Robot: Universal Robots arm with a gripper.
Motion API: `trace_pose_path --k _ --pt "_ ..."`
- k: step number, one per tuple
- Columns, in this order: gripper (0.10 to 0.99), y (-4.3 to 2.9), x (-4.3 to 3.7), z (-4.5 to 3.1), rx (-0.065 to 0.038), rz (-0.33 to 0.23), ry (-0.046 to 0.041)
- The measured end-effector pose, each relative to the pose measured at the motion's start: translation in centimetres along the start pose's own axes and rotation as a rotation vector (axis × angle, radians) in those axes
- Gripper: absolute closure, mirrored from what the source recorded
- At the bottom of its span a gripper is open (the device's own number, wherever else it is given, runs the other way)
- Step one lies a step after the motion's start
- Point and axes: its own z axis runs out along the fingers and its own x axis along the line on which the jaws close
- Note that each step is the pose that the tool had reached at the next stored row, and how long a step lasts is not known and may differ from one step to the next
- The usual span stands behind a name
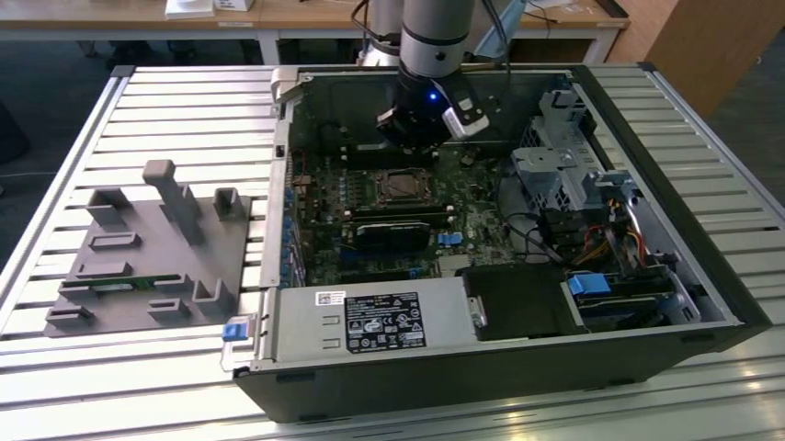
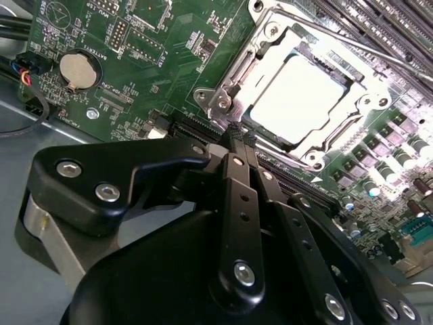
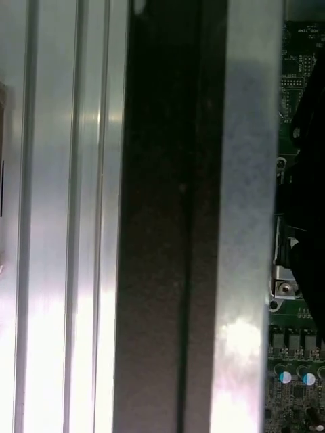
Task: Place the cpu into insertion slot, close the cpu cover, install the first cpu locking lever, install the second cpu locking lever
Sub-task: 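Install the second cpu locking lever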
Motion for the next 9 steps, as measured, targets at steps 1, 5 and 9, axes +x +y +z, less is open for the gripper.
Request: trace_pose_path --k 1,5,9 --pt "0.980 -0.05 -0.01 0.00 0.000 0.000 0.0000" --pt "0.980 -0.35 -0.01 -0.02 0.000 0.000 0.0000" --pt "0.980 -0.68 -0.01 -0.04 0.000 0.000 0.0000"
